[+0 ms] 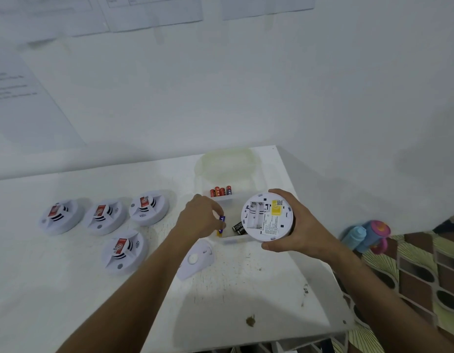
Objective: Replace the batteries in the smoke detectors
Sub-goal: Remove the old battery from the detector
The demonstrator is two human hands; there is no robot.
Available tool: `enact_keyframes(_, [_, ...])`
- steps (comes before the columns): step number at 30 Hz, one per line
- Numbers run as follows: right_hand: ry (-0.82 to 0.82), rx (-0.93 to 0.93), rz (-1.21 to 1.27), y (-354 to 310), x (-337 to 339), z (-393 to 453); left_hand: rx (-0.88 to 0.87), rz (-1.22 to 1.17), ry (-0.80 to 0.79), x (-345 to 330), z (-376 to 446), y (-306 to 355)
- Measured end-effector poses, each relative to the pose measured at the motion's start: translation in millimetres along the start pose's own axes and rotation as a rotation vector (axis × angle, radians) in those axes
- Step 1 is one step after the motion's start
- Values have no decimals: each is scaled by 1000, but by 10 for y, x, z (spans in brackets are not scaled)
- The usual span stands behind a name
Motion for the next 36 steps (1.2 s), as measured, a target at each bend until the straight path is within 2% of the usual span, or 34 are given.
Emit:
enact_keyframes(4, [3, 8, 1, -35, -3, -5, -25, -68, 131, 176, -159, 58])
enact_keyframes(8, [5, 30, 12, -97, -22, 16, -141, -228, 249, 456, -390, 255])
enact_keyframes(10, [-3, 52, 13, -139, -43, 43, -213, -328, 199, 532, -505, 387])
enact_keyframes(14, [-18, 92, 41, -209, -98, 96, -264, -246, -3, 484, -659, 557])
enact_keyframes(16, [-24, 109, 39, -228, -134, 114, -220, -233, 21, 450, -685, 579])
enact_keyframes(19, [-14, 128, 26, -248, -181, 130, -210, -104, 149, 442, -716, 598])
enact_keyframes(22, [0, 131, 23, -253, -197, 149, -214, -112, 186, 420, -740, 625])
enact_keyframes(27, [14, 122, 23, -256, -163, 169, -289, -68, 53, 433, -770, 612])
enact_keyframes(32, [-33, 130, 23, -280, -151, 170, -300, -95, 34, 485, -715, 536])
enact_keyframes(34, [-48, 127, 36, -294, -139, 166, -254, -159, 9, 490, -681, 491])
enact_keyframes(36, [-69, 130, 35, -308, -119, 164, -193, -295, -92, 479, -643, 450])
Point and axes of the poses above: each hand's wrist, its own z-axis towards the middle knuckle, its own x-axis out of the back of the hand, y = z × x, the point moved 2 cm from there along z, towards the middle knuckle, and after that the axes turned 3 degrees about -z, right-handed, at the moved point
